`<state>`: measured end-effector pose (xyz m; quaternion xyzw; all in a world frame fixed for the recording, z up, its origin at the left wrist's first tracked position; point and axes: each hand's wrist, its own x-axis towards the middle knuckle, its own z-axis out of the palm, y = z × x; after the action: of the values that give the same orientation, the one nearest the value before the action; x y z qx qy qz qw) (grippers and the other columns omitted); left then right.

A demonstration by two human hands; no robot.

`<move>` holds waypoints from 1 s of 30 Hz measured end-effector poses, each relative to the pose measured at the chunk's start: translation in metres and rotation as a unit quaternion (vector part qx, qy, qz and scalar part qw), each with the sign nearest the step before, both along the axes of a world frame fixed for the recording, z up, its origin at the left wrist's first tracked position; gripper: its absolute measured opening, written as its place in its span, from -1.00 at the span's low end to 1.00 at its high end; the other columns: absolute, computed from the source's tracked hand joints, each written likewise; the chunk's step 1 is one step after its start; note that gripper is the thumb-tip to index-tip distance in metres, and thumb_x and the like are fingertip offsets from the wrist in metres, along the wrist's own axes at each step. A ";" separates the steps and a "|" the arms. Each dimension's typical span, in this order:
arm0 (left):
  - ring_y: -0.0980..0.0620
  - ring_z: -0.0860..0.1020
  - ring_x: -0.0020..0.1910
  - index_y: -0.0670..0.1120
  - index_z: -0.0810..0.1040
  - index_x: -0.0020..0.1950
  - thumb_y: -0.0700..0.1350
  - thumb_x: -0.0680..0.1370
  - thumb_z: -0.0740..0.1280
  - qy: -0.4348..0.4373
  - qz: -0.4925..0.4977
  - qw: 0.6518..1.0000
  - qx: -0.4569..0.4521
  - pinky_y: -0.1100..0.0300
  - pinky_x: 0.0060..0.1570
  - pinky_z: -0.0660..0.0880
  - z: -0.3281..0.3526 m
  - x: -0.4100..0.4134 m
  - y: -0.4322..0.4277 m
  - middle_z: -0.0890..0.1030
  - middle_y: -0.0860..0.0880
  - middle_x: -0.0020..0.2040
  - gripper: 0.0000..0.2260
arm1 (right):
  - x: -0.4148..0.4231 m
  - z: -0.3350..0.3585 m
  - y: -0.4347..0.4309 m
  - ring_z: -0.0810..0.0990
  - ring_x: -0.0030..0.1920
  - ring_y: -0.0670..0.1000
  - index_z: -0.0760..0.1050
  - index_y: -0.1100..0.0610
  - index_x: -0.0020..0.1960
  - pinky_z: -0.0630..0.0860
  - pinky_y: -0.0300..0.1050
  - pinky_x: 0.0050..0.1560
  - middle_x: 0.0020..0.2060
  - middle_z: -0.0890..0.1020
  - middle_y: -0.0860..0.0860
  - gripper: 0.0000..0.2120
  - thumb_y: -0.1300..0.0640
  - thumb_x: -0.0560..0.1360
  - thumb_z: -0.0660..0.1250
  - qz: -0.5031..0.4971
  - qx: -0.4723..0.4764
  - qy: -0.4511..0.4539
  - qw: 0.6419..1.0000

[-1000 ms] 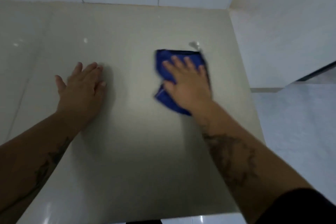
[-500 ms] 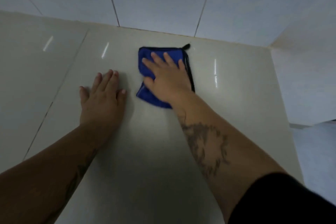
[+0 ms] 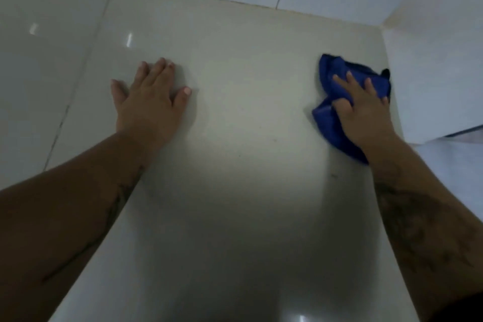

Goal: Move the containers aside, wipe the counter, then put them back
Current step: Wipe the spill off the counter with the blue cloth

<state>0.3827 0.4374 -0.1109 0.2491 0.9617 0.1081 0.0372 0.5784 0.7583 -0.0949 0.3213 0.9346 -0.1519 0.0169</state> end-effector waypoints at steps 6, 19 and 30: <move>-0.01 0.14 0.53 0.00 0.22 0.52 0.17 0.59 0.03 -0.029 -0.069 0.992 0.097 -0.13 0.45 -0.02 0.002 0.008 -0.012 0.24 0.00 0.54 -0.47 | 0.102 0.008 -0.126 0.20 0.50 0.18 0.26 -0.21 0.43 0.11 0.28 0.38 0.45 0.24 -0.16 -0.44 -0.11 0.42 0.07 0.089 -0.031 0.025 0.995; -0.08 0.09 0.54 -0.01 0.22 0.52 0.14 0.59 -0.01 0.004 -0.041 0.999 0.032 -0.25 0.43 -0.03 0.007 0.035 -0.120 0.25 -0.01 0.53 -0.48 | -0.091 0.000 -0.171 -0.22 0.54 0.18 -0.08 -0.13 0.56 -0.24 0.35 0.43 0.57 -0.13 -0.05 -0.42 -0.18 0.58 -0.09 -0.110 -0.027 -0.045 0.993; -0.12 0.11 0.53 -0.03 0.22 0.50 0.21 0.58 -0.05 -0.003 0.011 1.000 0.008 -0.32 0.39 0.04 0.013 -0.009 -0.180 0.26 -0.04 0.52 -0.44 | 0.010 0.000 -0.311 0.09 0.54 0.08 0.20 -0.17 0.49 -0.02 0.26 0.45 0.53 0.20 -0.13 -0.36 -0.19 0.41 0.12 0.363 0.018 -0.003 0.932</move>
<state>0.3736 0.2570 -0.0974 0.2389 0.9632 0.1174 0.0372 0.5886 0.4471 -0.0945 -0.0393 0.9899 -0.1179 0.0682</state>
